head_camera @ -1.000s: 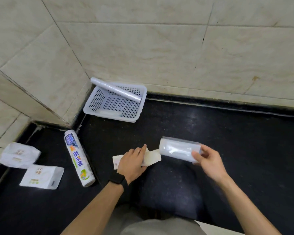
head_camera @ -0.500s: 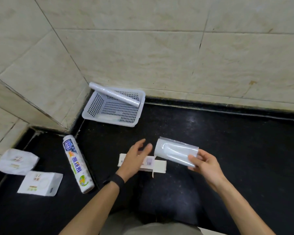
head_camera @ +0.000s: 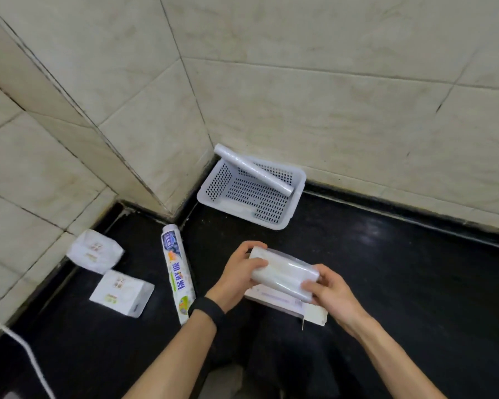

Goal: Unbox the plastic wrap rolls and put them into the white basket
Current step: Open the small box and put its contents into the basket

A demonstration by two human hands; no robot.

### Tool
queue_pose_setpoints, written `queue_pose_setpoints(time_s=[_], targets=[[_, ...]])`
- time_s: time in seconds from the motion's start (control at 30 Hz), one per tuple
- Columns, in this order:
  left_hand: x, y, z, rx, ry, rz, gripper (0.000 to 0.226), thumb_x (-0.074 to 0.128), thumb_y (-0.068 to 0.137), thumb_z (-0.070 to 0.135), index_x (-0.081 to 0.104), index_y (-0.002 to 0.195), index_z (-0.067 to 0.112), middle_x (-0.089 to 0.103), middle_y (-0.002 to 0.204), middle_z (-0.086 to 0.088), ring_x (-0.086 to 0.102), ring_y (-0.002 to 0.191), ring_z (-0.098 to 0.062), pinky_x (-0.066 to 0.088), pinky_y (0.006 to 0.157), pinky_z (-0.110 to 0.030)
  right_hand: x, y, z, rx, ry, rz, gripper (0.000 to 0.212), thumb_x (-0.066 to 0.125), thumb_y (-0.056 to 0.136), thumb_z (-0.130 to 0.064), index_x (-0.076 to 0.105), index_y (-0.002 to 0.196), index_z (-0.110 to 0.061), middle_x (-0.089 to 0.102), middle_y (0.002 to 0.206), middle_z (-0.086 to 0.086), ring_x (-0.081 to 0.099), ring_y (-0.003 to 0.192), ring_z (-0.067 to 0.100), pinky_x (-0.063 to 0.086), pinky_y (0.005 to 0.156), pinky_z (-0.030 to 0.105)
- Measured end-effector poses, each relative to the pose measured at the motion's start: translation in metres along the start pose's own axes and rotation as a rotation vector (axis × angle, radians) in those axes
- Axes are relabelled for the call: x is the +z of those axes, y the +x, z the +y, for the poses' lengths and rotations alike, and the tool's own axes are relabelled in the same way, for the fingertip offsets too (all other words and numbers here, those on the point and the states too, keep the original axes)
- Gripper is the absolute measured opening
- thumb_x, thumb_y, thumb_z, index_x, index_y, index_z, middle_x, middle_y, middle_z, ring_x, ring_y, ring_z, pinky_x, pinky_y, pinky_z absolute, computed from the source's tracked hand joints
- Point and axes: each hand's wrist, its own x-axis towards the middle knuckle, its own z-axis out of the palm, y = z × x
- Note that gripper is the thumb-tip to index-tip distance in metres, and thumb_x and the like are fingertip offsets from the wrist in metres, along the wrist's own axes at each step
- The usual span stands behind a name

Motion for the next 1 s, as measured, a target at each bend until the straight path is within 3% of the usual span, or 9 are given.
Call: queue_pose_setpoints(time_s=[0.17,0.37,0.5,0.57,0.63,0.73,0.83,0.93,1.0], targets=[[-0.038,0.031,0.006,0.006,0.062,0.073,0.025,0.06,0.085,-0.003,0.065,0.098,0.017,0.062,0.097,-0.008,0.06,0.086,-0.022,0.053,0.07,-0.035,0.019,0.04,-0.022,-0.074,-0.334,-0.07,0.048,0.072,0.078,-0.02,0.06,0.116,-0.047,0.071,0.104,-0.008,0.07,0.089,0.008,0.059,0.077,0.03],[-0.072,0.076,0.039,0.107,0.223,0.004,0.023,0.06,0.07,0.006,0.063,0.086,0.023,0.061,0.089,0.0,0.057,0.082,-0.014,0.044,0.07,-0.026,0.041,0.097,-0.074,-0.076,-0.779,-0.238,0.025,0.065,0.075,-0.037,0.057,0.098,-0.042,0.068,0.093,-0.011,0.065,0.08,0.002,0.048,0.063,0.017],[-0.09,0.109,0.071,0.202,0.31,-0.067,0.028,0.059,0.076,-0.001,0.06,0.077,0.028,0.06,0.08,0.016,0.055,0.078,-0.003,0.038,0.068,-0.018,0.055,0.137,-0.112,0.134,-0.552,-0.303,0.048,0.068,0.066,-0.073,0.064,0.107,-0.047,0.068,0.111,-0.015,0.064,0.099,0.005,0.049,0.077,0.024],[-0.096,0.122,0.087,0.223,0.316,-0.118,0.028,0.059,0.075,0.001,0.059,0.076,0.028,0.06,0.073,0.026,0.054,0.073,0.007,0.037,0.064,-0.014,0.059,0.157,-0.124,0.24,-0.329,-0.312,0.06,0.059,0.071,-0.084,0.074,0.109,-0.04,0.075,0.103,-0.01,0.071,0.092,0.008,0.053,0.079,0.026],[-0.099,0.135,0.1,0.255,0.324,-0.152,0.029,0.06,0.075,-0.004,0.059,0.077,0.025,0.06,0.073,0.03,0.054,0.074,0.014,0.037,0.065,-0.014,0.058,0.178,-0.125,0.359,-0.106,-0.382,0.061,0.059,0.085,-0.07,0.074,0.117,-0.021,0.075,0.104,0.004,0.071,0.092,0.016,0.055,0.083,0.032],[-0.1,0.151,0.11,0.286,0.322,-0.189,0.032,0.06,0.073,-0.007,0.062,0.078,0.025,0.06,0.072,0.027,0.053,0.071,0.009,0.04,0.065,-0.01,0.053,0.194,-0.119,0.492,0.136,-0.546,0.049,0.065,0.096,-0.037,0.059,0.137,-0.012,0.059,0.134,0.022,0.058,0.124,0.042,0.046,0.103,0.053],[-0.102,0.163,0.11,0.313,0.312,-0.19,0.031,0.06,0.072,-0.006,0.064,0.077,0.025,0.06,0.071,0.025,0.053,0.07,0.007,0.039,0.063,-0.006,0.054,0.198,-0.119,0.505,0.261,-0.629,0.05,0.055,0.102,-0.037,0.051,0.144,-0.012,0.05,0.145,0.027,0.047,0.134,0.049,0.044,0.106,0.055],[-0.102,0.174,0.104,0.334,0.316,-0.161,0.03,0.061,0.074,-0.006,0.064,0.077,0.023,0.063,0.074,0.021,0.056,0.07,0.011,0.04,0.065,-0.005,0.065,0.202,-0.124,0.344,0.007,-0.469,0.057,0.074,0.088,-0.042,0.06,0.132,-0.009,0.064,0.127,0.018,0.061,0.118,0.039,0.049,0.102,0.051],[-0.101,0.181,0.1,0.327,0.322,-0.137,0.029,0.062,0.076,-0.005,0.064,0.079,0.024,0.063,0.076,0.018,0.056,0.071,0.012,0.04,0.065,-0.006,0.074,0.207,-0.129,0.132,-0.419,-0.335,0.054,0.079,0.081,-0.044,0.062,0.103,0.003,0.062,0.09,0.012,0.059,0.082,0.029,0.048,0.081,0.04]])
